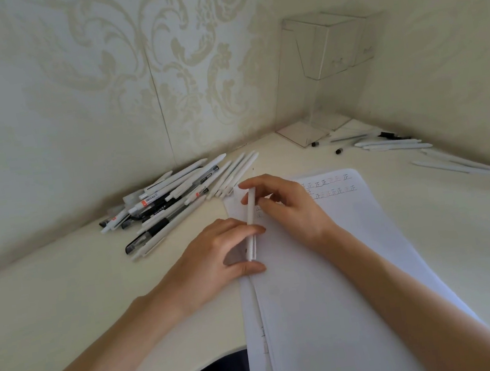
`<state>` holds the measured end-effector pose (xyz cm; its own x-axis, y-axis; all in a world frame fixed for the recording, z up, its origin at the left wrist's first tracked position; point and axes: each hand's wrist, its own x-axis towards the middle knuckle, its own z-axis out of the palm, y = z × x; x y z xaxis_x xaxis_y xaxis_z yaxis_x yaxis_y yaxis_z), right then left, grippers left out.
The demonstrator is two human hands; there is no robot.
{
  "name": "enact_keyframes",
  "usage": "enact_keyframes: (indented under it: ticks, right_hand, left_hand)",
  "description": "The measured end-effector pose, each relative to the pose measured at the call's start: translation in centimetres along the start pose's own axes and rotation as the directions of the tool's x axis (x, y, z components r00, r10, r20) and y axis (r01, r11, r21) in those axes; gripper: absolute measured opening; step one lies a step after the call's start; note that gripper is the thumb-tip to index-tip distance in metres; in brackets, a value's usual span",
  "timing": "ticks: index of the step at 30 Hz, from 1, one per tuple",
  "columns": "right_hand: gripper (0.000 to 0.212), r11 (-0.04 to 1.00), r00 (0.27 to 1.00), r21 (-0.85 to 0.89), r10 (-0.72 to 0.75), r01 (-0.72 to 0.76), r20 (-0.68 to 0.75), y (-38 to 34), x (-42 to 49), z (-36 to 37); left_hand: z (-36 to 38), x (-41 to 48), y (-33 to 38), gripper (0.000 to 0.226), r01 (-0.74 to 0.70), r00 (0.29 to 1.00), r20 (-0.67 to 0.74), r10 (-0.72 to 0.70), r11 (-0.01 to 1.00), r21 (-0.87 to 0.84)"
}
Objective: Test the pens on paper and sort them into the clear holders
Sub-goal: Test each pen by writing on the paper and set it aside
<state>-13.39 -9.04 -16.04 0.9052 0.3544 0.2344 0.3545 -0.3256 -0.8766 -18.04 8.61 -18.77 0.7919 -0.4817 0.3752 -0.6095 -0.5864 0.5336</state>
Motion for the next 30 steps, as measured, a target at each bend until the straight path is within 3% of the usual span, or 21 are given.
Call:
enact_keyframes:
  ticks: [3, 7, 9, 12, 14, 19, 21, 23, 26, 30]
  right_hand:
    - [0.049, 1.000, 0.999, 0.005, 0.009, -0.009, -0.040, 0.2, 0.1, -0.1]
    - [0.046, 0.993, 0.986, 0.008, 0.119, -0.119, -0.120, 0.6, 0.6, -0.7]
    - [0.041, 0.987, 0.981, -0.013, 0.158, -0.161, -0.115, 0.6, 1.0, -1.1]
    - [0.036, 0.984, 0.982, -0.067, 0.156, -0.163, -0.110, 0.1, 1.1, -1.9]
    - [0.034, 0.979, 0.982, -0.124, 0.147, -0.161, -0.117, -0.2, 1.0, -3.0]
    - [0.032, 0.937, 0.962, -0.275, 0.153, -0.213, -0.226, 1.0, -0.1, -7.3]
    - [0.033, 0.896, 0.939, -0.359, 0.152, -0.262, -0.308, 2.3, -0.9, -9.6]
    - [0.037, 0.793, 0.899, -0.496, 0.143, -0.354, -0.414, 4.3, -1.9, -12.4]
    - [0.047, 0.617, 0.815, -0.590, 0.156, -0.521, -0.558, 6.9, -3.6, -16.7]
    - [0.043, 0.449, 0.751, -0.621, 0.210, -0.643, -0.626, 9.5, -5.0, -20.7]
  left_hand:
    - [-0.4, 0.1, -0.2, 0.054, 0.048, 0.999, -0.009, -0.048, 0.999, 0.025]
    - [-3.1, 1.1, -1.5, 0.052, 0.169, 0.963, -0.242, -0.119, 0.966, 0.194]
    - [-4.7, 1.8, -2.8, 0.046, 0.275, 0.924, -0.345, -0.166, 0.915, 0.296]
    - [-5.6, 2.5, -4.4, 0.050, 0.426, 0.892, -0.358, -0.275, 0.777, 0.464]
    - [-4.8, 2.8, -4.1, 0.047, 0.417, 0.901, -0.348, -0.261, 0.744, 0.522]
    - [-0.9, 4.7, 0.3, 0.039, 0.214, 0.969, -0.220, -0.110, 0.820, 0.531]
    - [1.1, 5.3, 1.8, 0.046, 0.098, 0.993, -0.105, -0.058, 0.897, 0.431]
    - [2.9, 5.6, 2.9, 0.061, 0.017, 0.999, 0.037, -0.030, 0.947, 0.320]
    - [4.6, 5.7, 3.0, 0.090, 0.016, 0.974, 0.212, -0.079, 0.958, 0.286]
    - [4.9, 5.8, 2.6, 0.095, 0.017, 0.967, 0.237, -0.097, 0.947, 0.320]
